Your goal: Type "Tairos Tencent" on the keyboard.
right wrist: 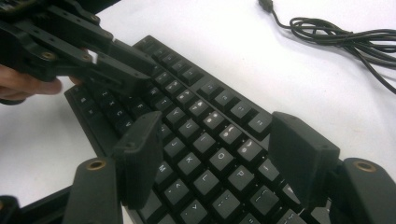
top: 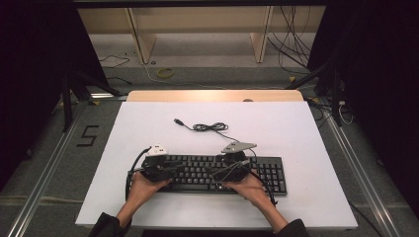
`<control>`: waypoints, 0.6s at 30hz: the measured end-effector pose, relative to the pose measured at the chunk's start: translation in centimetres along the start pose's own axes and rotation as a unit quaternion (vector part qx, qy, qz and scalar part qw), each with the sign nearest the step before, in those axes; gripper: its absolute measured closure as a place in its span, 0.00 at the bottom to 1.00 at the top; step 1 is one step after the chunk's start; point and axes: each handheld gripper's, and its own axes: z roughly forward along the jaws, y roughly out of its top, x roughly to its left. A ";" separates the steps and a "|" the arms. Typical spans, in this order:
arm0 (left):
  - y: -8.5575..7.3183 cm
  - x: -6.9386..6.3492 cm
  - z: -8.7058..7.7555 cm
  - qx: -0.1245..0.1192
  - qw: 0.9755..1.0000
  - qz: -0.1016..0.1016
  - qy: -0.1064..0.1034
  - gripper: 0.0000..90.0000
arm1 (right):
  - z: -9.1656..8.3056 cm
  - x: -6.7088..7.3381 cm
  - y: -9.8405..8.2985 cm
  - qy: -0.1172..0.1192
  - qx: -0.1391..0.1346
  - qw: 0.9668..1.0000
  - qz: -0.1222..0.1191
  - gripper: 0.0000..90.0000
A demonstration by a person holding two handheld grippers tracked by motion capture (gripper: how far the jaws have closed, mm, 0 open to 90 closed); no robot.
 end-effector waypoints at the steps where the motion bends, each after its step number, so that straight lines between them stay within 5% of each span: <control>1: 0.0 0.0 -0.1 -0.003 1.000 -0.003 0.000 0.74 | 0.1 0.1 0.0 -0.001 0.001 1.000 -0.001 0.40; 18: 0.2 0.1 -1.5 -0.029 0.999 -0.027 -0.020 0.42 | 0.6 -0.1 0.0 -0.003 0.009 1.000 0.001 0.49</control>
